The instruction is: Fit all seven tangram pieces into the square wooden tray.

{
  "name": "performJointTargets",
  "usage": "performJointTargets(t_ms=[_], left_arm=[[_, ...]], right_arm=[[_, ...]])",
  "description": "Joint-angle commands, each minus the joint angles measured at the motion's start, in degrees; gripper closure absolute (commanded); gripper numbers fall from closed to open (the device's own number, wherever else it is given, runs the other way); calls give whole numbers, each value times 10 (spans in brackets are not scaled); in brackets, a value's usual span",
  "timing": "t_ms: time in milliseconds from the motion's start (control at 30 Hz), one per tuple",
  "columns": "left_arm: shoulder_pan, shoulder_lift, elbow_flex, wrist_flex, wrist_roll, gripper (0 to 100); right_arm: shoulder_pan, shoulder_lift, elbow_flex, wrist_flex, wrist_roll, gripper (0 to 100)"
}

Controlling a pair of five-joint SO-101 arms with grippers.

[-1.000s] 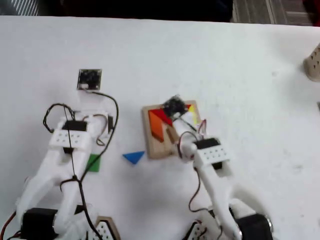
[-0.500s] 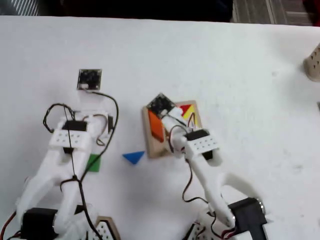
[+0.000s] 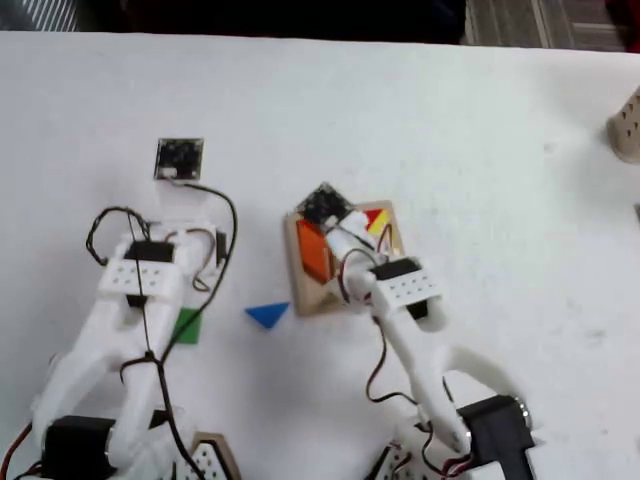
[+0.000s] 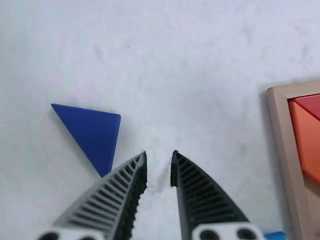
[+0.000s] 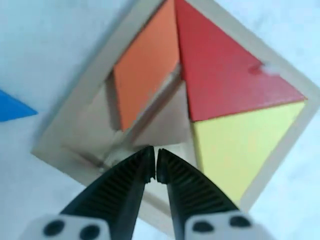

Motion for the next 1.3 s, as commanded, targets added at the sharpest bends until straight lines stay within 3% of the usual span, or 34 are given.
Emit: performJointTargets(t_ms=[0, 200, 567, 1267], left_arm=[[6, -22, -3, -11, 4, 906], [6, -22, -3, -9, 4, 906], [6, -22, -3, -9, 4, 906], [6, -22, -3, -11, 4, 906]], right_arm=[[18, -29, -23, 2, -16, 981], [15, 4, -27, -27, -18, 981], [14, 105, -138, 21, -18, 981], [-46, 112, -149, 18, 10, 981]])
